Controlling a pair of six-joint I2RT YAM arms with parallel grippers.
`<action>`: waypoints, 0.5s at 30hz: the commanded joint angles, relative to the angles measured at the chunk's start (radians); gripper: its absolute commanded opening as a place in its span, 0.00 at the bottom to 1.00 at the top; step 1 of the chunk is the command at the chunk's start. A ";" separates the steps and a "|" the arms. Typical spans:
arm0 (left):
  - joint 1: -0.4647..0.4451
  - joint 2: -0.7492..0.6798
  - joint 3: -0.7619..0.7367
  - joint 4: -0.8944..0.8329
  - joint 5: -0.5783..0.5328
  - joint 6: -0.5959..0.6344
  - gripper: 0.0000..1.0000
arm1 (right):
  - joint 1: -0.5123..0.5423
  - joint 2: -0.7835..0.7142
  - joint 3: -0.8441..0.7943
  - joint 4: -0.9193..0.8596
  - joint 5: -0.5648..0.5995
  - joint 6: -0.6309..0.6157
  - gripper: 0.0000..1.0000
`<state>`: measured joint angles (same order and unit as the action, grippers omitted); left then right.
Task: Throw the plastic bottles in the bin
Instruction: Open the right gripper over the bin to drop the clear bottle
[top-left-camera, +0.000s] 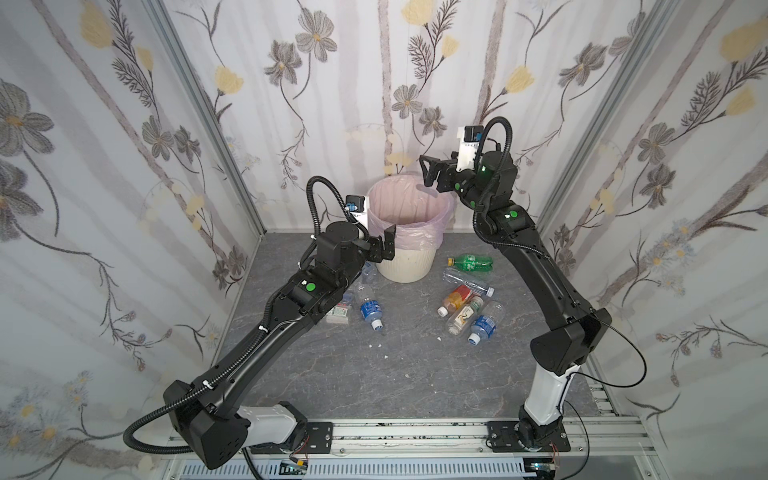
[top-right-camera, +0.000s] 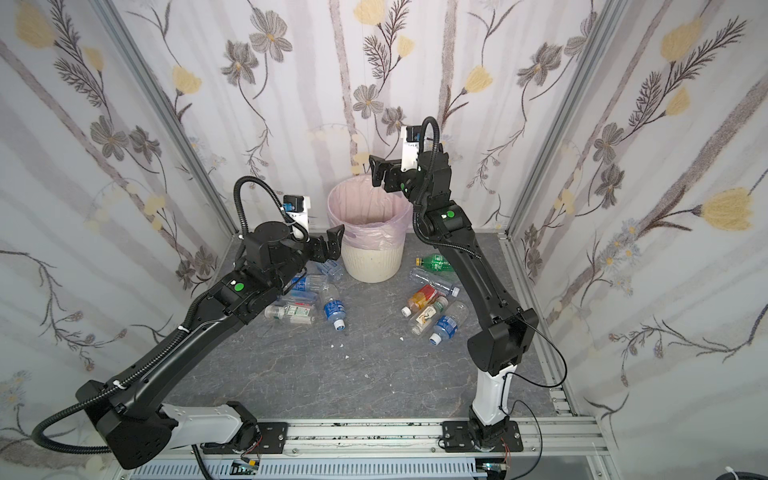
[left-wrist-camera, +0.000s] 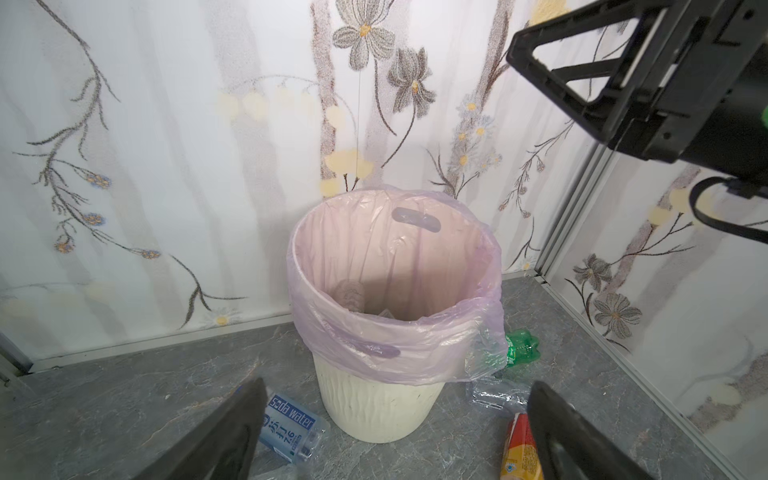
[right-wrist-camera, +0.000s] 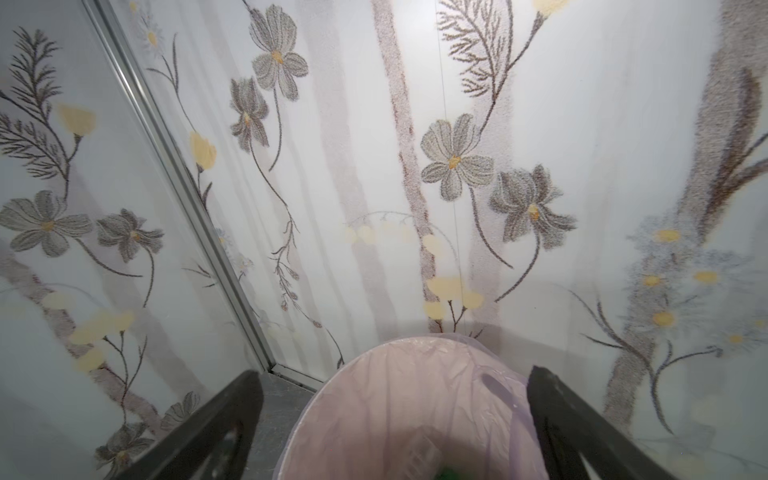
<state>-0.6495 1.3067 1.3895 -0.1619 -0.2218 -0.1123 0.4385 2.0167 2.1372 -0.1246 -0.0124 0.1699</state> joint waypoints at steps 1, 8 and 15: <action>0.004 0.011 0.012 0.016 0.014 -0.018 1.00 | -0.004 -0.028 -0.004 -0.090 0.145 -0.068 1.00; 0.011 0.014 -0.002 0.015 -0.002 -0.044 1.00 | -0.053 -0.123 -0.128 -0.127 0.013 -0.060 1.00; 0.039 -0.034 -0.066 -0.018 -0.108 -0.095 1.00 | -0.101 -0.287 -0.430 0.056 -0.018 -0.030 1.00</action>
<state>-0.6178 1.2892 1.3354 -0.1726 -0.2573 -0.1699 0.3386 1.7741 1.7744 -0.1852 -0.0193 0.1284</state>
